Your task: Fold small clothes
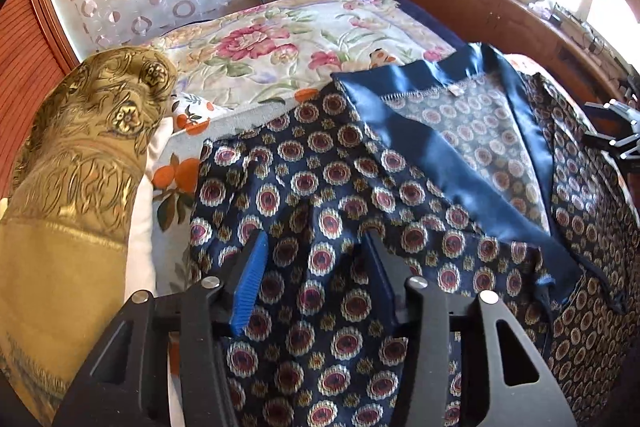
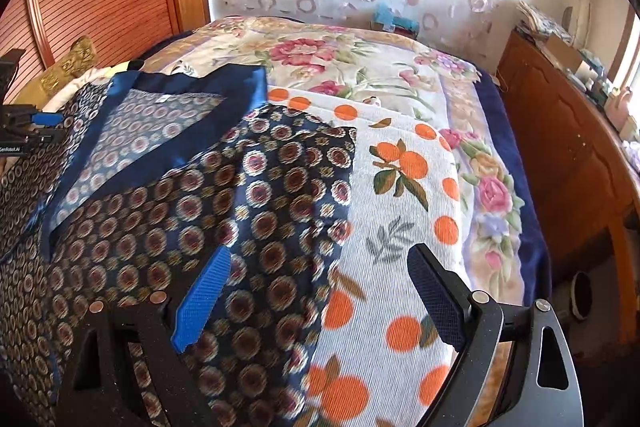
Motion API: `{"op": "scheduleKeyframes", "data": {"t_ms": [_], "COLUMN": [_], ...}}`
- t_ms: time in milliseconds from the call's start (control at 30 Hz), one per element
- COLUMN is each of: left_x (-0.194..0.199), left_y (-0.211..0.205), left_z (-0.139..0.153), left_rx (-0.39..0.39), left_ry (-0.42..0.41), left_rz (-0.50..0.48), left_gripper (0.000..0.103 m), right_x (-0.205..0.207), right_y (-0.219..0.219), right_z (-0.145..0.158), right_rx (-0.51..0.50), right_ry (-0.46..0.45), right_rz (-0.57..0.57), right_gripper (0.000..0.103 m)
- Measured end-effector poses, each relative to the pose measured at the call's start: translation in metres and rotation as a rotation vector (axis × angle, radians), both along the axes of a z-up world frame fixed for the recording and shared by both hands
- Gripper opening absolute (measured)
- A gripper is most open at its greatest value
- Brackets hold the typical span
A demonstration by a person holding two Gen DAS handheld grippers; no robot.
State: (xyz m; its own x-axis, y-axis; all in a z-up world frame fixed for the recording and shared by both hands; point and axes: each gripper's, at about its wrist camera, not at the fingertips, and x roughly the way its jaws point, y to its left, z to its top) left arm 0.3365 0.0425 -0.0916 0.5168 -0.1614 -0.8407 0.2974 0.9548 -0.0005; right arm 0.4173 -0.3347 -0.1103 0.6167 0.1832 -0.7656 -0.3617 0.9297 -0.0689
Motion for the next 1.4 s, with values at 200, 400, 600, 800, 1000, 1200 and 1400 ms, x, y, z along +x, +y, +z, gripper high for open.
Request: {"op": "scheduleKeyframes", "data": {"t_ms": [200, 400, 600, 800, 1000, 1200, 1400], "left_x": [0.003, -0.003, -0.007, -0.013, -0.029, -0.054, -0.094], "left_y": [0.006, 0.025, 0.049, 0.057, 0.047, 0.037, 0.037], "left_z": [0.002, 0.017, 0.042, 0.052, 0.061, 0.068, 0.085], "left_rx": [-0.011, -0.027, -0.037, -0.053, -0.088, -0.113, -0.15], "left_ry": [-0.016, -0.085, -0.142, -0.17, -0.188, -0.206, -0.251], "left_rz": [-0.01, 0.039, 0.082, 0.083, 0.042, 0.002, -0.021], "left_gripper": [0.006, 0.005, 0.005, 0.004, 0.003, 0.003, 0.003], "right_x": [0.015, 0.025, 0.039, 0.047, 0.042, 0.01, -0.032], "right_y": [-0.001, -0.004, -0.001, 0.007, 0.016, 0.023, 0.029], "right_z": [-0.012, -0.011, -0.009, -0.005, 0.002, 0.022, 0.042], "right_rx": [0.052, 0.047, 0.043, 0.047, 0.064, 0.089, 0.057], "right_ry": [0.02, 0.029, 0.034, 0.036, 0.03, -0.04, -0.1], "right_rz": [0.006, 0.017, 0.02, 0.031, 0.037, 0.073, 0.115], "right_gripper": [0.091, 0.09, 0.08, 0.033, 0.005, 0.004, 0.003]}}
